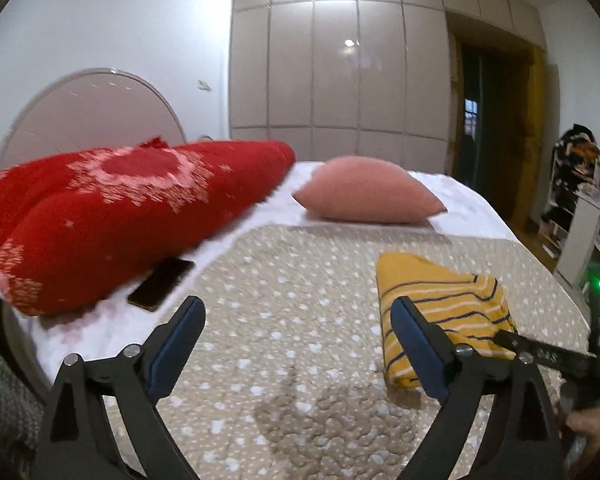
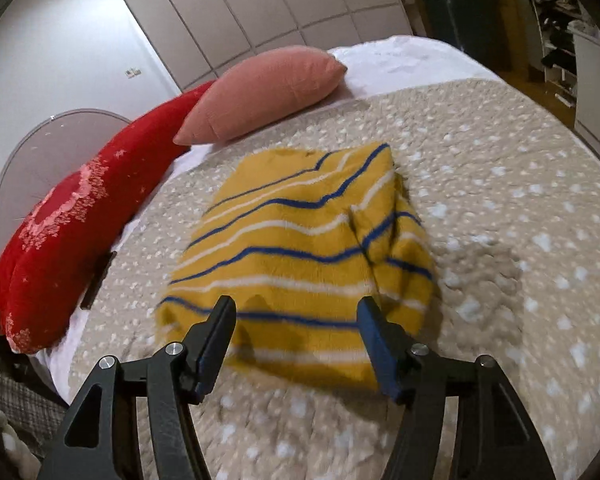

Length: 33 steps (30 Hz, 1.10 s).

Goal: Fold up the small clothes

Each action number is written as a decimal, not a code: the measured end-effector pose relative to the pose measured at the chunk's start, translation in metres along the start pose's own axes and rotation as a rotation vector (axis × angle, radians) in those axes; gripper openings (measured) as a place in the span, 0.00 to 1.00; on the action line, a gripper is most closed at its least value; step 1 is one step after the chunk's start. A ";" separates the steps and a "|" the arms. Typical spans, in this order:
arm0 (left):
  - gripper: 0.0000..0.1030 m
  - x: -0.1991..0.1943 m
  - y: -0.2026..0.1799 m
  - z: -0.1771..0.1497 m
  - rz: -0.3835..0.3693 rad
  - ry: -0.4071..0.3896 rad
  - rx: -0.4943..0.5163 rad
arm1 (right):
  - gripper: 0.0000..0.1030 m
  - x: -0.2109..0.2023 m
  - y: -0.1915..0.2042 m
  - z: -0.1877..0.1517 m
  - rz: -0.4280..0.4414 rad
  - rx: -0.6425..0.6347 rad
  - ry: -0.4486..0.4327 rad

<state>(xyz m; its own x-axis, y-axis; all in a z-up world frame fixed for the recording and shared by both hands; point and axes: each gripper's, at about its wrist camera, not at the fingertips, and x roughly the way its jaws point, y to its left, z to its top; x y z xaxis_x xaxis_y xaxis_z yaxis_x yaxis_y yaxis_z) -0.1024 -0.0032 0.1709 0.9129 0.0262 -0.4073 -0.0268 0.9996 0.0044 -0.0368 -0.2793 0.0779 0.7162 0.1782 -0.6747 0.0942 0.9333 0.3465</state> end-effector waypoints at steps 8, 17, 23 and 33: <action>0.94 -0.010 -0.010 -0.021 -0.061 0.127 -0.021 | 0.69 -0.060 0.014 -0.046 -0.082 -0.049 -0.041; 0.94 -0.011 -0.043 -0.054 -0.072 0.215 0.082 | 0.73 -0.078 0.013 -0.086 -0.149 -0.063 -0.042; 0.94 -0.002 -0.052 -0.067 -0.084 0.284 0.111 | 0.73 -0.070 0.010 -0.091 -0.182 -0.065 -0.017; 0.94 0.010 -0.056 -0.087 -0.154 0.378 0.111 | 0.74 -0.060 0.015 -0.097 -0.226 -0.093 -0.004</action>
<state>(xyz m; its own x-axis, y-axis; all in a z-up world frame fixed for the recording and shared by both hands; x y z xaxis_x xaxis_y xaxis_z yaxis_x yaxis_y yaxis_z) -0.1270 -0.0590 0.0875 0.6889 -0.1073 -0.7169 0.1611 0.9869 0.0071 -0.1454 -0.2456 0.0602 0.6869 -0.0399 -0.7257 0.1889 0.9740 0.1253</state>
